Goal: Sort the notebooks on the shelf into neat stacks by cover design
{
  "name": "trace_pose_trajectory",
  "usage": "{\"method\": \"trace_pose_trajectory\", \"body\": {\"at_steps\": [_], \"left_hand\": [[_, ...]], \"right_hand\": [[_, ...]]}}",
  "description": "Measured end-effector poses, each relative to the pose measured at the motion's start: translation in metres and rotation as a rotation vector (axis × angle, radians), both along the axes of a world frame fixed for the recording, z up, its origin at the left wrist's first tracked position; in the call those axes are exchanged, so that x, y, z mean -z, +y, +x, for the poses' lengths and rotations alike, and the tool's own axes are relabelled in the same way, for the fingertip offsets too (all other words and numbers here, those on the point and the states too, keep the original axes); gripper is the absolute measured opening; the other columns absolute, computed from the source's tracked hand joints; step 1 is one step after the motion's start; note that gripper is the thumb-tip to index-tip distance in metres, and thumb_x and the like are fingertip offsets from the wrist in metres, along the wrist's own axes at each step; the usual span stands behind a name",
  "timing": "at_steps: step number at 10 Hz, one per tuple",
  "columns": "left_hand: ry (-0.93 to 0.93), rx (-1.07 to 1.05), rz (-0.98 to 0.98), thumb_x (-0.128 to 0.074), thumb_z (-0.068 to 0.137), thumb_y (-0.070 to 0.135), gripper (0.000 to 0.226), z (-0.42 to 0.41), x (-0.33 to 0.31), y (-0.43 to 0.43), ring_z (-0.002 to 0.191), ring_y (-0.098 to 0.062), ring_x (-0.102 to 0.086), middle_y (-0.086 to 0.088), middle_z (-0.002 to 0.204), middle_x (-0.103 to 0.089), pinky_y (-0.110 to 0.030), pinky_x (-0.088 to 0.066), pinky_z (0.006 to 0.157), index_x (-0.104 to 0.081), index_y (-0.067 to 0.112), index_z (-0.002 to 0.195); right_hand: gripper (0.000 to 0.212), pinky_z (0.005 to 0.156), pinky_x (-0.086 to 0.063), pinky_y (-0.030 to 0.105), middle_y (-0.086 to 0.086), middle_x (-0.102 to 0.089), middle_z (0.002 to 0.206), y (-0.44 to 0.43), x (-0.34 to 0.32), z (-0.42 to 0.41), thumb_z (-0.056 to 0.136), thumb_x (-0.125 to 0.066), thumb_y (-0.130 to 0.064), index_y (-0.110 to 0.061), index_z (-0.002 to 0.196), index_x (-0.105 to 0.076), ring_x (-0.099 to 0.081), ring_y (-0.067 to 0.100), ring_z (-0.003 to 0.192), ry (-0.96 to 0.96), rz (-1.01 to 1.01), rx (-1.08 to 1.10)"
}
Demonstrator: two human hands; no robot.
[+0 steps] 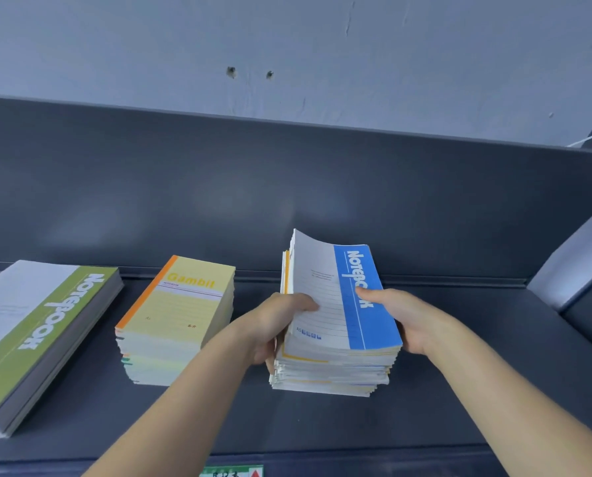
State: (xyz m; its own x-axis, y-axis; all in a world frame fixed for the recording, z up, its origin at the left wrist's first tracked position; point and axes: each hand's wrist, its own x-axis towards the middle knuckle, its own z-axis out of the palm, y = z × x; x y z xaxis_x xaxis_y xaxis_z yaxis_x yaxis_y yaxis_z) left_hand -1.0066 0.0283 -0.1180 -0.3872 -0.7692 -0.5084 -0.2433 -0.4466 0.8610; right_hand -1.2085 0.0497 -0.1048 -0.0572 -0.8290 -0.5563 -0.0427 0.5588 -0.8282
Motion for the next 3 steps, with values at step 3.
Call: {"method": "trace_pose_trajectory", "body": {"at_steps": [3], "left_hand": [[-0.243,-0.159,-0.277,-0.061,0.081,0.038,0.033,-0.005,-0.01,0.014,0.081,-0.016,-0.066,-0.001,0.097,-0.072,-0.021,-0.056,0.066,-0.066,0.012,0.101]], "right_hand": [[0.029,0.073,-0.045,0.031,0.002,-0.067,0.099,0.002,-0.004,0.0,0.092,-0.057,-0.043,-0.015,0.094,-0.061,-0.062,0.016,0.084,0.458,-0.155,-0.121]]}}
